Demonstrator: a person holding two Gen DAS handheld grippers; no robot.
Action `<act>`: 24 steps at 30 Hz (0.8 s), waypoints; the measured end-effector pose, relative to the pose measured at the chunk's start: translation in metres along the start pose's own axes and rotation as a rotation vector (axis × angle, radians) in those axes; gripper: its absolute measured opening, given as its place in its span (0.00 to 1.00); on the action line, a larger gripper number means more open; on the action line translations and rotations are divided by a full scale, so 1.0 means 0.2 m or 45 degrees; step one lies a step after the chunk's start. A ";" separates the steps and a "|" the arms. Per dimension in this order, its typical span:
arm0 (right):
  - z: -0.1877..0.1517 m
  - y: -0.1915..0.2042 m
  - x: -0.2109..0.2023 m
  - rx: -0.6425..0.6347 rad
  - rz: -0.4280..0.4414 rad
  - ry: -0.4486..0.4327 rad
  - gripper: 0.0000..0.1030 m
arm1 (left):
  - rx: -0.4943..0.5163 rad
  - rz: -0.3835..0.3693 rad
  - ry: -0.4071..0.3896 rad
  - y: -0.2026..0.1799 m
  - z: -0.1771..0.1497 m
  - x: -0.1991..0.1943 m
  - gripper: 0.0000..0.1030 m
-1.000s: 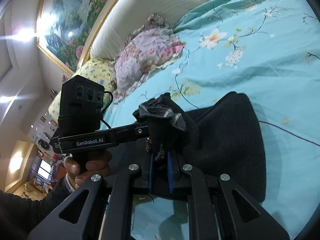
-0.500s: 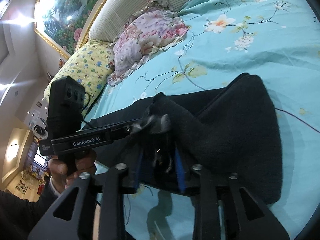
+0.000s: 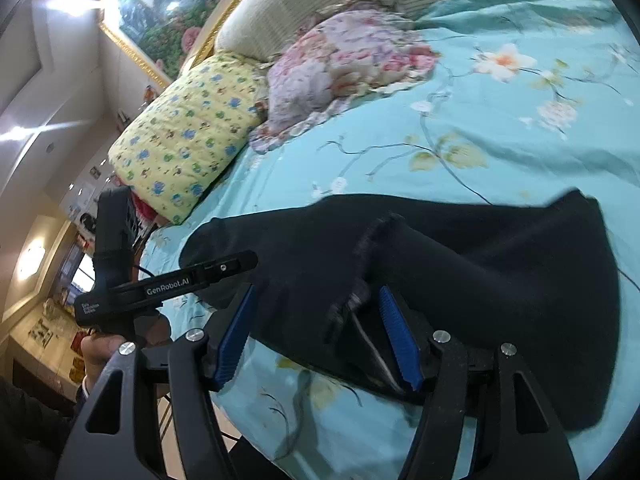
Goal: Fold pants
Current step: 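Lower the cuff end onto the pants and open both grippers, then move both open grippers over the folded pants bundle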
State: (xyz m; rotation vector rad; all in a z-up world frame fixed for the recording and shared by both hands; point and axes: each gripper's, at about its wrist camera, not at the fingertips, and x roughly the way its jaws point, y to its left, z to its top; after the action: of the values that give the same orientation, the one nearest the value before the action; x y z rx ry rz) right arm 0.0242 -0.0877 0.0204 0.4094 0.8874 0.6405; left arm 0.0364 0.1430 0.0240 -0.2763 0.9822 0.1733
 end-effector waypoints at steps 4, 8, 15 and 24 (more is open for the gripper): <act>0.05 0.06 0.05 -0.043 0.029 0.015 0.63 | -0.058 0.086 -0.027 0.12 -0.02 -0.05 0.57; 0.12 0.13 0.12 -0.100 0.053 0.039 0.63 | -0.123 0.162 -0.056 0.23 -0.05 -0.09 0.58; 0.21 0.24 0.26 -0.198 0.097 0.092 0.63 | -0.180 0.270 -0.077 0.37 -0.10 -0.15 0.60; 0.32 0.39 0.50 -0.330 0.149 0.208 0.65 | -0.274 0.318 -0.075 0.52 -0.14 -0.19 0.61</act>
State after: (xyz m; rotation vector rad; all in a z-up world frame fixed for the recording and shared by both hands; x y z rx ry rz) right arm 0.0956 0.0322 0.0445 0.1781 0.9259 0.8946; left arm -0.0339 0.2322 0.0245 -0.3428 0.9382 0.5139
